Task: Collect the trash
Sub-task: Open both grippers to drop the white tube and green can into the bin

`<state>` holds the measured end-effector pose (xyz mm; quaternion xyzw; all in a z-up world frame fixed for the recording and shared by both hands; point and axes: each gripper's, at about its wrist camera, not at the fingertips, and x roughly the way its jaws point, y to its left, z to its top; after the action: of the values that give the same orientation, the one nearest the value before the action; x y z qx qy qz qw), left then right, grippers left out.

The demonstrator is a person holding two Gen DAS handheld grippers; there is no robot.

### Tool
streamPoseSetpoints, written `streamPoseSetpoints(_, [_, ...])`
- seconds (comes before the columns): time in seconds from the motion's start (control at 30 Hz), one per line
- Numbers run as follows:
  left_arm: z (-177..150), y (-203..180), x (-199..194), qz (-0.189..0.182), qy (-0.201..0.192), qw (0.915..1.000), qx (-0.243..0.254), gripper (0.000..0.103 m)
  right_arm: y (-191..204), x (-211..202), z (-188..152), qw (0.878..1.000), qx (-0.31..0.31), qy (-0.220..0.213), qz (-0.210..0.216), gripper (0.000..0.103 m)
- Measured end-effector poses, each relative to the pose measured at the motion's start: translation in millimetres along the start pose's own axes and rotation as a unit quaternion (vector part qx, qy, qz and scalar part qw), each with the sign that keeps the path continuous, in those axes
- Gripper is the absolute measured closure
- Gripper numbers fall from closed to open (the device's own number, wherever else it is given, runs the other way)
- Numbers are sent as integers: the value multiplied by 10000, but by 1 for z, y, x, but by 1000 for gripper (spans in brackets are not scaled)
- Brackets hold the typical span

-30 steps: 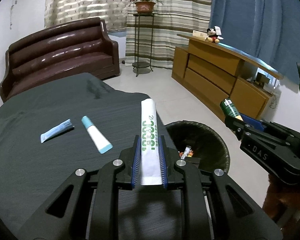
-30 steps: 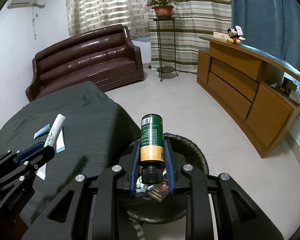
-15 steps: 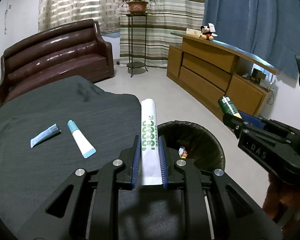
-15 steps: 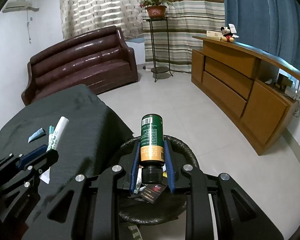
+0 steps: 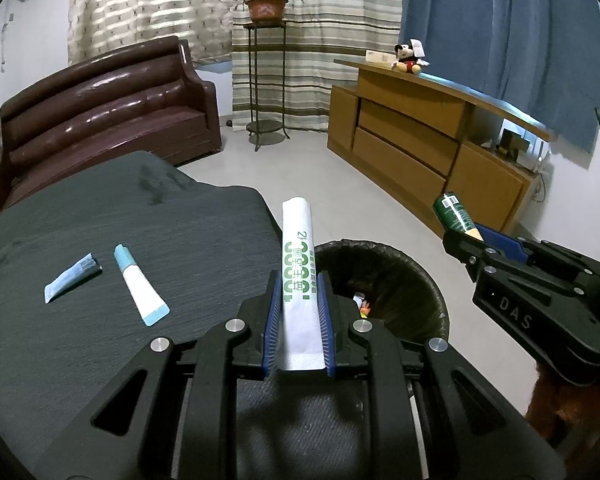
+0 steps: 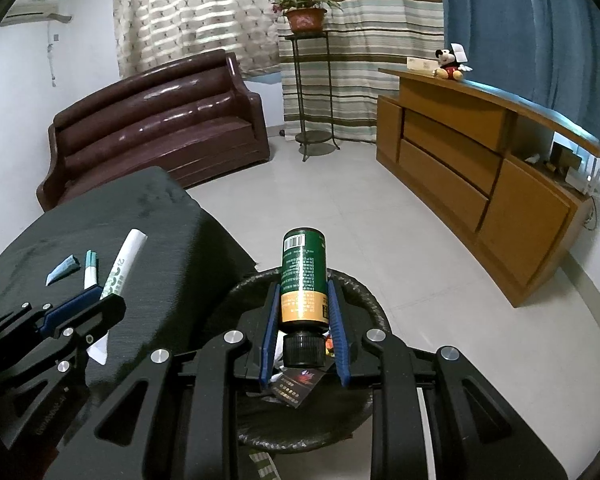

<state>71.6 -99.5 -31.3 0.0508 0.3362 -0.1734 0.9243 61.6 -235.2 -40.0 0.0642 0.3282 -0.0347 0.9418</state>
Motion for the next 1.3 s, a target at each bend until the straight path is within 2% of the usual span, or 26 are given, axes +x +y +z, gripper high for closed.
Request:
streamPoseSetpoints(0.53, [7,-7,26,-12,146,9998,143,84,-11,19,-3,9997,136,100,-149,78])
streamPoseSetpoints(0.6, [7,-8,29,17,154,9998,153,82,-12,23,-5,9997,155,116,-133,78])
streamPoseSetpoints(0.67, [8,-10,32,29,194,9997,147,68,-15,26,-6,9996,219,133,-147,71])
streamPoseSetpoints(0.73, [9,-10,32,44,190,9997,150,64,-18,26,-7,9995,247,145,-150,67])
streamPoseSetpoints(0.9, [9,-9,31,55,177,9997,137,58,-18,24,-8,9994,261,127,-164,65])
streamPoseSetpoints(1.3, [10,1,23,131,100,9999,-1,47,-19,23,-3,9996,195,48,-210,49])
